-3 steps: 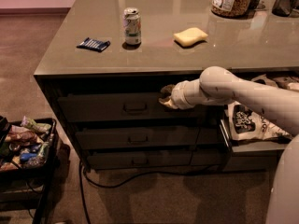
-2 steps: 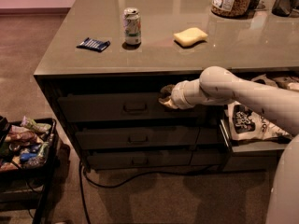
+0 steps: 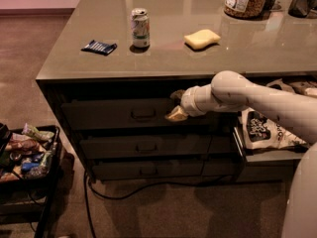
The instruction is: Open top drawer
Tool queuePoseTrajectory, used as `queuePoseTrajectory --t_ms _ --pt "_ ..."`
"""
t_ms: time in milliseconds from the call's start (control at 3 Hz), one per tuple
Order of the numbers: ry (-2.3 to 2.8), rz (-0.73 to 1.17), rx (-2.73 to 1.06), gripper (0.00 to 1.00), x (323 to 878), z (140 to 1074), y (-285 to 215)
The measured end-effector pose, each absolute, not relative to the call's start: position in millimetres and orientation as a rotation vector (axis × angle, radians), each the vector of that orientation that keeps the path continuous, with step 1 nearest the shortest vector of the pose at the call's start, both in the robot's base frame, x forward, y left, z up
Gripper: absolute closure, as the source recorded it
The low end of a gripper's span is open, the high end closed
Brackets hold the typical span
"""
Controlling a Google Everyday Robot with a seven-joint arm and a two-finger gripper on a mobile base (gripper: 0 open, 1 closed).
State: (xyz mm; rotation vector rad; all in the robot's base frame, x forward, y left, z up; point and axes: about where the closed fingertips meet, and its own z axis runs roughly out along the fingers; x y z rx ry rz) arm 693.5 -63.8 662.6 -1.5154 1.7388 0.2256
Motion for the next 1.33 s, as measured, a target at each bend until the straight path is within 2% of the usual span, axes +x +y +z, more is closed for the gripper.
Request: queuePoseTrajectory --t_ms 333,1000,1333 --pt "1.739 0.226 -1.515 0.00 693 663 -64" --pt "1.754 0.231 -1.494 0.00 696 660 -66" --pt "1.834 0.155 -1.491 0.00 701 662 -80"
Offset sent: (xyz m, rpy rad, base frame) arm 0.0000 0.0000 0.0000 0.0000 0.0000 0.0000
